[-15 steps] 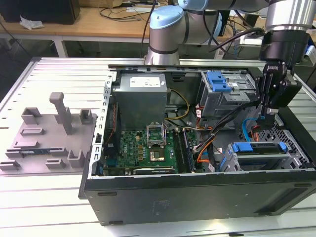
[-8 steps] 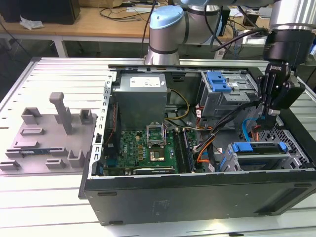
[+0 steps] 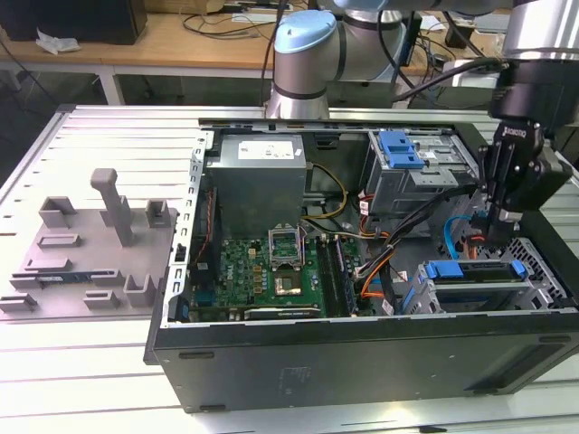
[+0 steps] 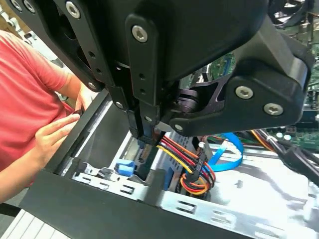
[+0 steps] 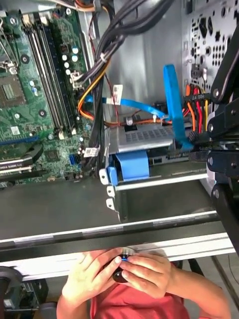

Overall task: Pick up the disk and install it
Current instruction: 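Insert the first disk wire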

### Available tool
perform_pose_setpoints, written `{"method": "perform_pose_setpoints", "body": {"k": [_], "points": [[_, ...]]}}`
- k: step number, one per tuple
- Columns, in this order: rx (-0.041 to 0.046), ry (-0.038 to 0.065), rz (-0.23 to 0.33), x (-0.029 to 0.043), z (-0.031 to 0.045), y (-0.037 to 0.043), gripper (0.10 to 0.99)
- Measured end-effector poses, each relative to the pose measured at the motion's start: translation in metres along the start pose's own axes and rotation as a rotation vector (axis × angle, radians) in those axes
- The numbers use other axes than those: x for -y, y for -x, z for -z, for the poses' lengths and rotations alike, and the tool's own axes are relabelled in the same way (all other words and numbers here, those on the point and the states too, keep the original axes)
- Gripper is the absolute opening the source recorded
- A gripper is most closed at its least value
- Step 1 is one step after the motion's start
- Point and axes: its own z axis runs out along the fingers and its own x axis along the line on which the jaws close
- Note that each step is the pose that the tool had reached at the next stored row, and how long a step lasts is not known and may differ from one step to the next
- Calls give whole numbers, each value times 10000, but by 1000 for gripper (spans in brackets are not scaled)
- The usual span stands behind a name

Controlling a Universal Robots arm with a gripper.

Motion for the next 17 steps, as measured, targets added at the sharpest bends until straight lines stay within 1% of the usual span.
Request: {"method": "perform_pose_setpoints", "body": {"k": [1,3,4,5,7,8,9,10,11,12,14,15,17], "points": [[34,6,2,3,-12,-22,165],[209,28,9,9,-34,-65,165],[392,53,17,14,-48,-91,165],[622,84,28,17,-59,-112,165],[935,125,45,20,-66,-129,165],[1141,153,59,21,-68,-136,165],[1311,176,73,22,-68,-141,165],[1575,211,97,24,-68,-151,165],[1767,232,122,25,-60,-163,165],[1865,239,141,26,-50,-175,165],[1985,245,163,27,-32,-206,165],[2027,248,168,28,-29,-220,165],[2176,263,182,35,-40,-266,165]]}}
